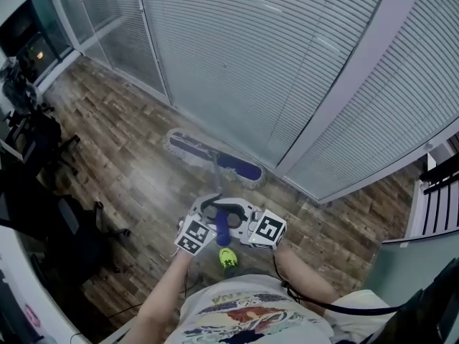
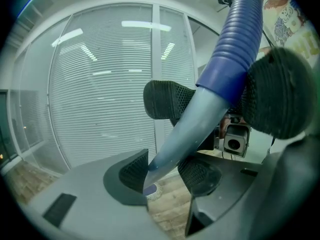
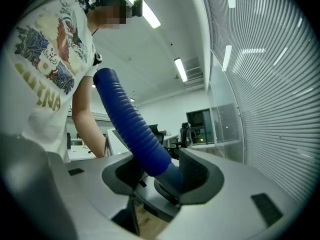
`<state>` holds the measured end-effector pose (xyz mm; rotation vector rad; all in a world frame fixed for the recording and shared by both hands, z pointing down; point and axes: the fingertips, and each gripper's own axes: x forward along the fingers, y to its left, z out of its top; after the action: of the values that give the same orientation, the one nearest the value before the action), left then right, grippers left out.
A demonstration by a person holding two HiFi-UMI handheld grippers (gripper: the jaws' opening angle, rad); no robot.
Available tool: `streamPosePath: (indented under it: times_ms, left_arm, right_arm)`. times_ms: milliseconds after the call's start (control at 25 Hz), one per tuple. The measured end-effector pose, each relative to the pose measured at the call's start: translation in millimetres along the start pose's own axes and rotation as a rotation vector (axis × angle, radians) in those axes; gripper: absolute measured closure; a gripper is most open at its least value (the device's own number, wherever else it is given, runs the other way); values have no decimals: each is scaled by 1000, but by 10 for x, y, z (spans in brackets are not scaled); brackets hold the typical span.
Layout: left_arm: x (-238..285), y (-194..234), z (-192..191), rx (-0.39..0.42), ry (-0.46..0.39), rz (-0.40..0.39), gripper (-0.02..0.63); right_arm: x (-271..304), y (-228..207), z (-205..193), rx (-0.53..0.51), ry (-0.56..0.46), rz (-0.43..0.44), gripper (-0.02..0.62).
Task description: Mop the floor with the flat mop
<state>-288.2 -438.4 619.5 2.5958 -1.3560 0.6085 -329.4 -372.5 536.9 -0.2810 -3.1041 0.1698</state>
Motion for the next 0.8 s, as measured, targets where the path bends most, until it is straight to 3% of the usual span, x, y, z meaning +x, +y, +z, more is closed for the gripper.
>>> streamPosePath:
  times_ms: [440, 800]
  left_arm:
    - [-435, -435, -147, -65, -14, 50, 451]
    - [-1092, -1399, -387, -67, -10, 47, 451]
  right_arm:
    - [-7, 634, -67, 10, 21, 22, 387]
    - [-175, 1800, -193, 17, 37, 25, 383]
